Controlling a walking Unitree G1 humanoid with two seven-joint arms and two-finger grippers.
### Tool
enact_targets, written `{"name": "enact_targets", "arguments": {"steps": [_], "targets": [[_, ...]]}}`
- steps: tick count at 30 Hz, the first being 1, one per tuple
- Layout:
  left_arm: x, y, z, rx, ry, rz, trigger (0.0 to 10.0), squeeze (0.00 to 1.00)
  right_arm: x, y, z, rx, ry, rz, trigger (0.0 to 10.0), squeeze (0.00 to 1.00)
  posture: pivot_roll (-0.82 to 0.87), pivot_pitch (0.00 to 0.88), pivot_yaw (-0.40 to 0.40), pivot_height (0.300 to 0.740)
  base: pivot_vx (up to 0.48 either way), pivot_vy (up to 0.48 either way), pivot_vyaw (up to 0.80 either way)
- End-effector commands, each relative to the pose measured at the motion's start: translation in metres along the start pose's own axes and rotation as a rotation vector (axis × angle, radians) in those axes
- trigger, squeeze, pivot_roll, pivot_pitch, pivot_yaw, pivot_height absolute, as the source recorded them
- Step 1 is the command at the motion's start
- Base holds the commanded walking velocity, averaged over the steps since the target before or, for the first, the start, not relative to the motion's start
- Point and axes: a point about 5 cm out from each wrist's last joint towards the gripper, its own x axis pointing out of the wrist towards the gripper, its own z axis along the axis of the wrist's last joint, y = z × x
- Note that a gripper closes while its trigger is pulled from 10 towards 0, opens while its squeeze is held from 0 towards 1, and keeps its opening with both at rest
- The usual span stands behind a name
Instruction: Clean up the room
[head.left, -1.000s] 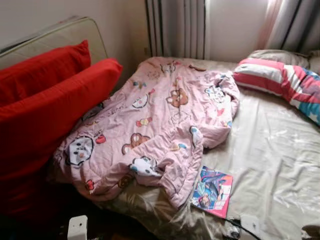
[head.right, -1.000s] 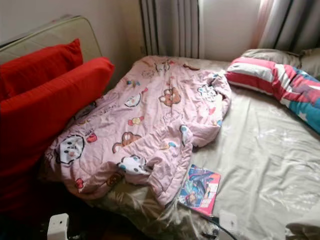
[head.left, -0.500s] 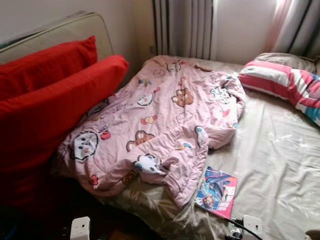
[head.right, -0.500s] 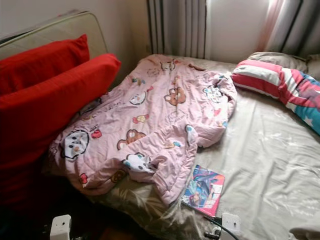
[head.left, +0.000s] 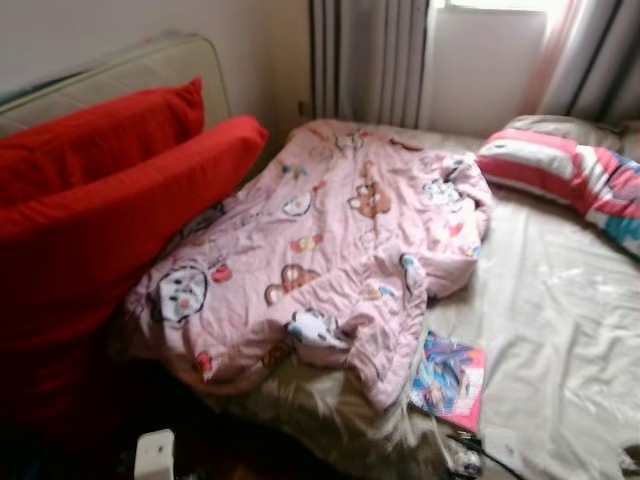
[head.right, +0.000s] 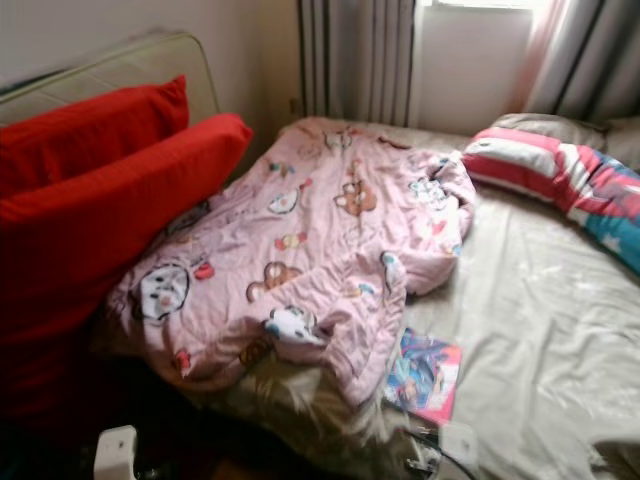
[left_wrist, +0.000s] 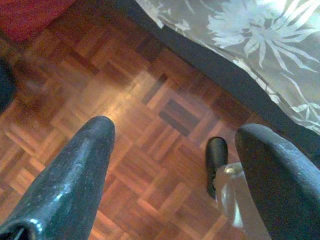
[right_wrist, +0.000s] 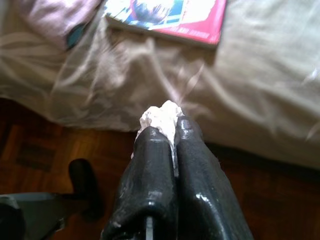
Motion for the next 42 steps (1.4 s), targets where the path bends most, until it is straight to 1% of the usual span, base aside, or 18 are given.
{"name": "enact_targets", "arguments": {"steps": [1, 16, 20, 24, 29, 42], "targets": [[0.000, 0.000, 0.000, 0.013, 0.008, -0.004, 10.0, 0.00, -0.001, -0.006, 0.000, -0.001, 0.006, -0.015, 10.0, 0.00, -0.06, 0.000, 0.062, 0.740, 0.000, 0.364, 0.00], [0.000, 0.002, 0.000, 0.016, 0.009, -0.004, 10.0, 0.00, 0.000, -0.006, 0.000, -0.006, 0.007, -0.013, 10.0, 0.00, -0.06, 0.000, 0.064, 0.740, 0.000, 0.360, 0.00], [0.000, -0.003, 0.000, 0.019, 0.008, -0.009, 10.0, 0.00, 0.000, -0.005, 0.000, -0.010, 0.010, -0.010, 10.0, 0.00, -0.06, 0.000, 0.063, 0.740, 0.000, 0.360, 0.00], [0.002, -0.009, 0.004, 0.020, 0.001, -0.017, 10.0, 0.00, 0.000, -0.005, 0.000, -0.014, 0.011, -0.006, 10.0, 0.00, -0.06, 0.000, 0.063, 0.740, 0.000, 0.359, 0.00], [0.004, -0.012, 0.010, 0.022, -0.009, -0.020, 10.0, 0.00, 0.000, -0.005, -0.001, -0.016, 0.011, -0.004, 10.0, 0.00, -0.06, 0.000, 0.063, 0.740, 0.000, 0.359, 0.00], [0.003, -0.005, 0.012, 0.019, -0.017, -0.013, 10.0, 0.00, 0.000, -0.004, -0.001, -0.019, 0.014, -0.001, 10.0, 0.00, -0.06, 0.000, 0.065, 0.740, 0.000, 0.359, 0.00]]}}
